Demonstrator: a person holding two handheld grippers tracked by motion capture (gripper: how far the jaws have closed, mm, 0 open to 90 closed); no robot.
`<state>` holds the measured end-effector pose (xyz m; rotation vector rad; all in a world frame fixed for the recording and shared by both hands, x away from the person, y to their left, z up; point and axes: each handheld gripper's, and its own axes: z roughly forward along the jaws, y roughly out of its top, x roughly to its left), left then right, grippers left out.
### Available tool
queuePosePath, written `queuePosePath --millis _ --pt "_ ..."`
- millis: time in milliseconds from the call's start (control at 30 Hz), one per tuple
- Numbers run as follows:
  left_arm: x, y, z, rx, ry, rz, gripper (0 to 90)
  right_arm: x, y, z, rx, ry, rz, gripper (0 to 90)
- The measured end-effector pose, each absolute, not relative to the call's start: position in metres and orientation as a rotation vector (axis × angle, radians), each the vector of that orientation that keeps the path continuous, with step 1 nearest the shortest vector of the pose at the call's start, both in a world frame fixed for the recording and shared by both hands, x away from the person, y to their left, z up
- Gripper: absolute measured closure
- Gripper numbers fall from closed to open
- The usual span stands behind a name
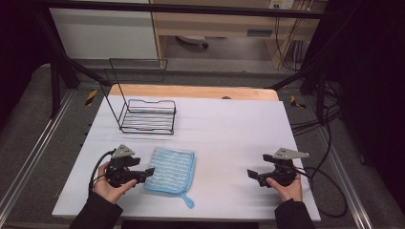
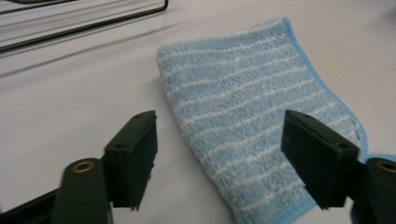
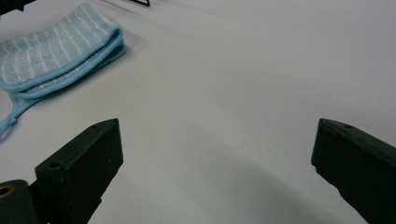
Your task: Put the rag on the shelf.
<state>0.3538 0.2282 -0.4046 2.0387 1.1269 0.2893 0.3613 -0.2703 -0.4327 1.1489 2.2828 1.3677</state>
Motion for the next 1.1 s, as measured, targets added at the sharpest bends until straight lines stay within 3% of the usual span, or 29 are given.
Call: queuePosePath --millis 233,567,733,1100 --pt "0.375 0.225 -0.403 2.042 1.116 0.317 12.6 0.361 -0.270 -0.433 1.152 2.281 1.368 2.5" --pt "0.404 0.214 -0.406 2.063 1.112 0.366 10.9 0.362 -0.269 -0.434 1.149 2.289 1.354 2.5" --pt "0.418 0.208 -0.414 2.077 1.124 0.397 17.5 0.362 -0.269 -0.434 1.152 2.293 1.349 2.5" --pt "0.431 0.210 -0.440 2.111 1.179 0.280 38.9 0.363 -0.266 -0.437 1.146 2.317 1.328 2.8"
